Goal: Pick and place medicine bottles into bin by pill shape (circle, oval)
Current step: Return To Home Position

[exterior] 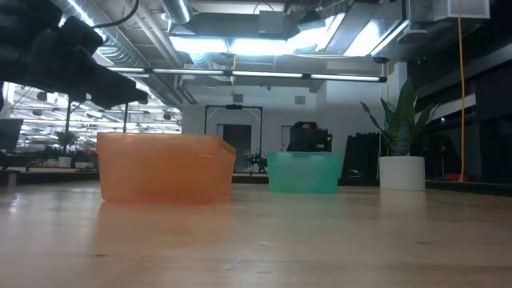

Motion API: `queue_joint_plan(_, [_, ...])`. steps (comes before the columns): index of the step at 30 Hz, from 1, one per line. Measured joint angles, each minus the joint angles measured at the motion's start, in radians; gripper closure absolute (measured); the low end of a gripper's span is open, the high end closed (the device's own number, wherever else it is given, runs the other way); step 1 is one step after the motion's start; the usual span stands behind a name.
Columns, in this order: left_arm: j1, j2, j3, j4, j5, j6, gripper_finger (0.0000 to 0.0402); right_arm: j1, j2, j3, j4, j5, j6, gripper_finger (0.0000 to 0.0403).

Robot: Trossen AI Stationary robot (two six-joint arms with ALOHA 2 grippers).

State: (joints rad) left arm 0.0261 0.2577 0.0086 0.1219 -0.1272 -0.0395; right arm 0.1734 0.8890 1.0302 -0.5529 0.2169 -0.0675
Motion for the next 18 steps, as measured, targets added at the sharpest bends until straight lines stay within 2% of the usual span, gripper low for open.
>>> queue_joint_plan(7, [0.028, 0.002, 0.000, -0.021, 0.001, -0.003, 0.0139, 0.000, -0.006, -0.073, -0.018, 0.000, 0.089, 0.0121])
queue_joint_plan(14, [0.028, 0.002, 0.000, -0.023, 0.001, -0.003, 0.0139, 0.000, -0.006, -0.143, 0.050, 0.000, 0.059, 0.0121])
queue_joint_plan(18, [0.028, 0.002, 0.000, -0.023, 0.000, -0.003, 0.0139, 0.000, -0.006, -0.162, 0.073, 0.000, 0.149, 0.0121])
